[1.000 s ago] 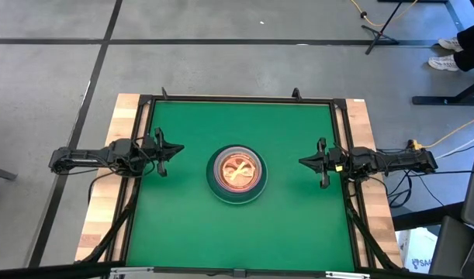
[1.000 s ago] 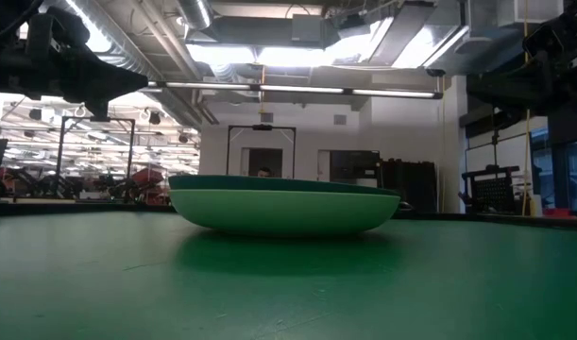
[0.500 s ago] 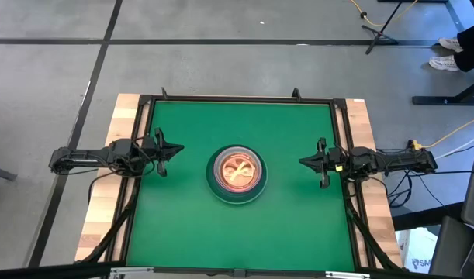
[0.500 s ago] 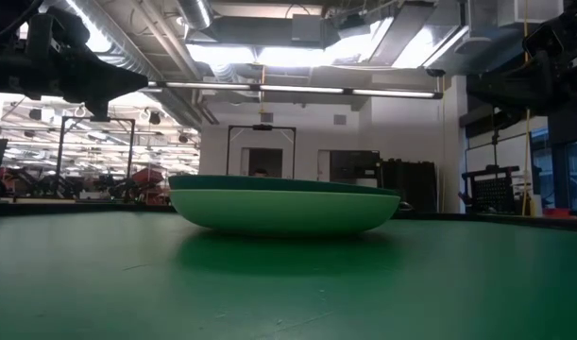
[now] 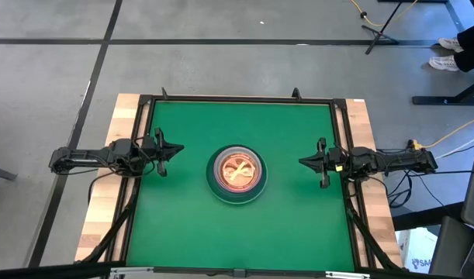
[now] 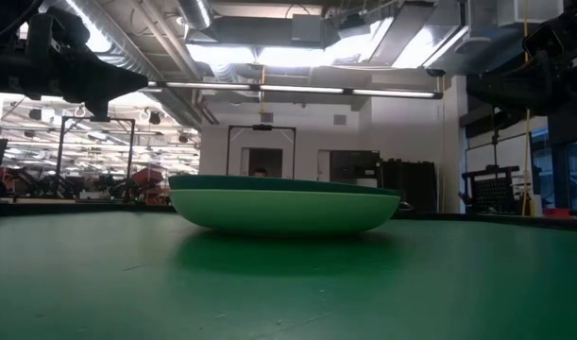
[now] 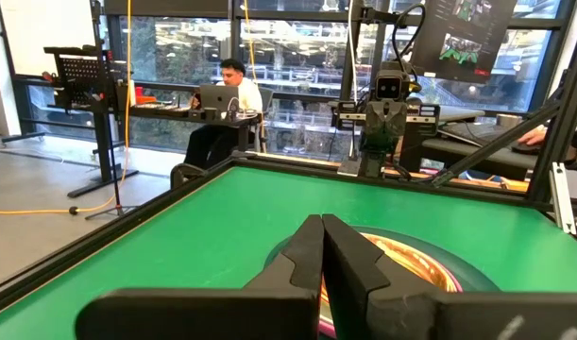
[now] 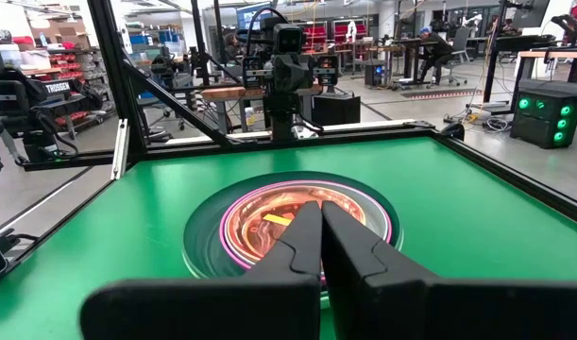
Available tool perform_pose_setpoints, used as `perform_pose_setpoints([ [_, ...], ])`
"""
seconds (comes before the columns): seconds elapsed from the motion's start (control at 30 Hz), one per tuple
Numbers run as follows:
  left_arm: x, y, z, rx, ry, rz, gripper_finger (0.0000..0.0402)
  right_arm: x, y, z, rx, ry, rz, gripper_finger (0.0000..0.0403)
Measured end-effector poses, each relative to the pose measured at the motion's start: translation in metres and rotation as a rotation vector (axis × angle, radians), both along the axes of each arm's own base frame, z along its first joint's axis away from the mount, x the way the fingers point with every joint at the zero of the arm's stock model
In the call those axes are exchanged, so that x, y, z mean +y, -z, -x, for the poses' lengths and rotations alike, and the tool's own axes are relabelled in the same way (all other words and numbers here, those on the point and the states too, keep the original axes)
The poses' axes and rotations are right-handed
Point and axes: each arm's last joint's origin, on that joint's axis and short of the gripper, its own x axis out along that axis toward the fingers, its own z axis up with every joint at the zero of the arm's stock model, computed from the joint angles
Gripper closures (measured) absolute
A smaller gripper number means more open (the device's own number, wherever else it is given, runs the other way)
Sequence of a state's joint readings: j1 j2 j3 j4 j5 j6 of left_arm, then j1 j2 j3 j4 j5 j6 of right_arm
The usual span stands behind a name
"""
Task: Stack plastic plates
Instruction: Return to Home Position
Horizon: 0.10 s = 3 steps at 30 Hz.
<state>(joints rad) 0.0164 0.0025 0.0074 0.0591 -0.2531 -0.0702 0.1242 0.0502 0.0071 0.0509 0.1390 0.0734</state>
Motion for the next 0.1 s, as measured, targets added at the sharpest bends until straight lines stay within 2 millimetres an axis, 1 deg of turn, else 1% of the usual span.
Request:
perform_pose_setpoints([
  [0.1, 0.0000, 0.0000, 0.0000, 0.000, 0.000, 0.000, 0.0400, 0.0000, 0.0000, 0.0000, 0.000, 0.000, 0.000, 0.0402],
])
